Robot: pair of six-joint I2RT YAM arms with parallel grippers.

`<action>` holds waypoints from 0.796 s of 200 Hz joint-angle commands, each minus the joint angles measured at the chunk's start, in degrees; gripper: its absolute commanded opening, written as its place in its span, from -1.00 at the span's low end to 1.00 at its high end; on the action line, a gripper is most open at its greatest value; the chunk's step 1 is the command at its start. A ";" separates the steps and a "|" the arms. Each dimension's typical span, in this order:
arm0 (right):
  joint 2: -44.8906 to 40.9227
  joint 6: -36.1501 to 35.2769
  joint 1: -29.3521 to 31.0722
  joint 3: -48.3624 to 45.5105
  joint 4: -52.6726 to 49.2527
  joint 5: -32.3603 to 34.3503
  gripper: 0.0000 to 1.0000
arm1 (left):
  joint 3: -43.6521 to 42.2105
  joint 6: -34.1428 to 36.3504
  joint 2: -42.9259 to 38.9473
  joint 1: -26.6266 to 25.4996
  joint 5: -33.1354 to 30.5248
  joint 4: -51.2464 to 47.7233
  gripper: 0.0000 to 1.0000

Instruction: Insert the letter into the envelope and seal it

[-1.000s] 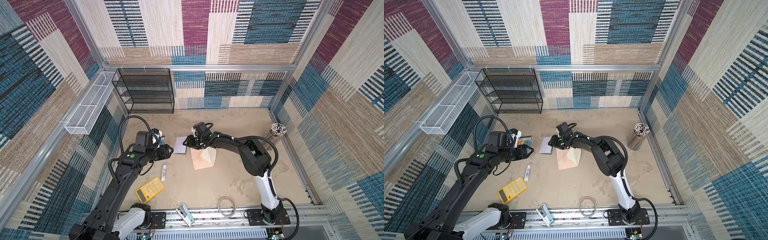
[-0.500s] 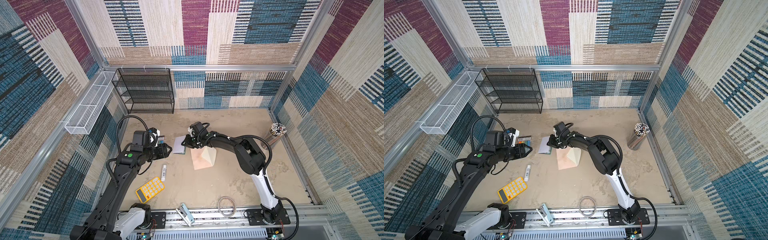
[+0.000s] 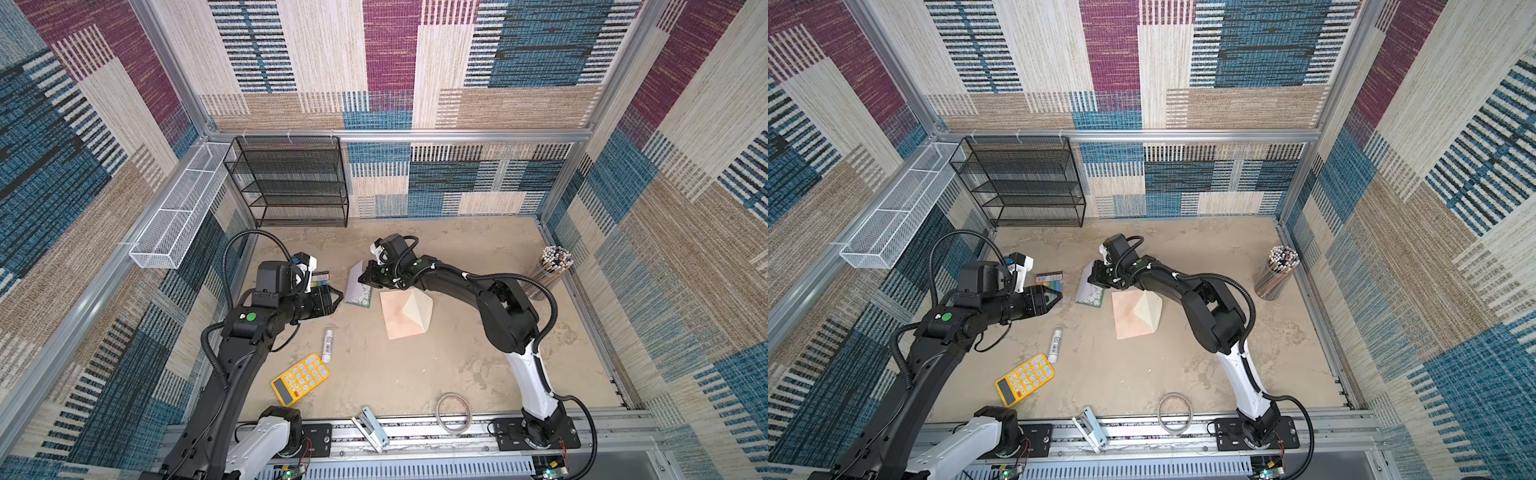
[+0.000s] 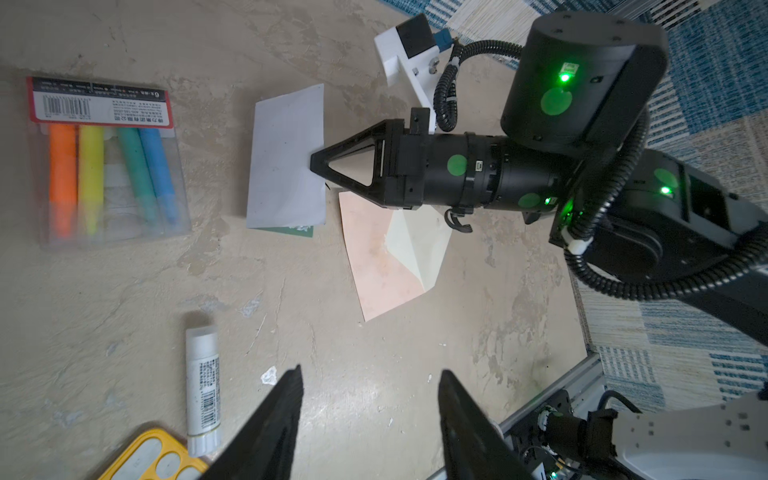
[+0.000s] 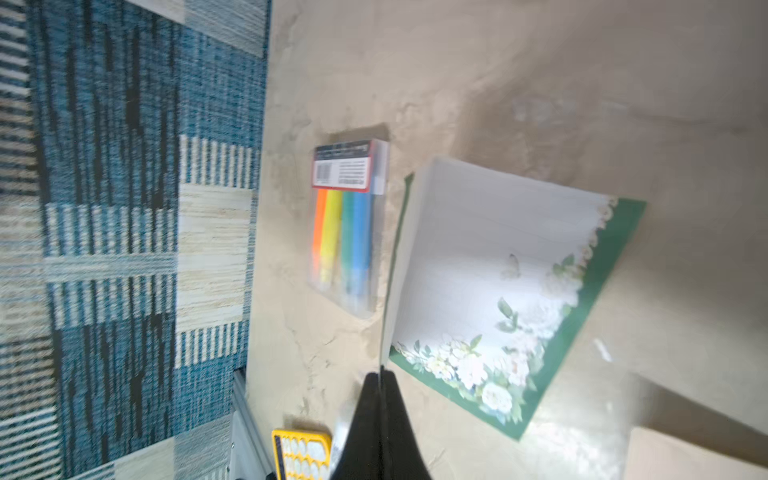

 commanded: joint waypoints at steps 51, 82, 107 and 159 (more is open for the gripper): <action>-15.70 -3.16 0.38 -6.19 0.25 -3.75 -1.00 | 4.79 0.05 -1.58 1.52 3.24 -0.80 0.12; -23.43 -4.69 0.40 -11.47 0.14 -4.12 -1.00 | 3.46 -2.46 -1.43 1.79 7.75 4.43 0.13; -29.49 -5.89 0.17 -16.13 0.44 -3.67 -1.00 | 0.86 -5.94 0.23 1.88 12.47 10.05 0.12; -41.83 -7.35 -1.37 -26.79 2.84 -3.74 -1.00 | -6.70 -16.73 2.83 1.70 17.95 28.90 0.11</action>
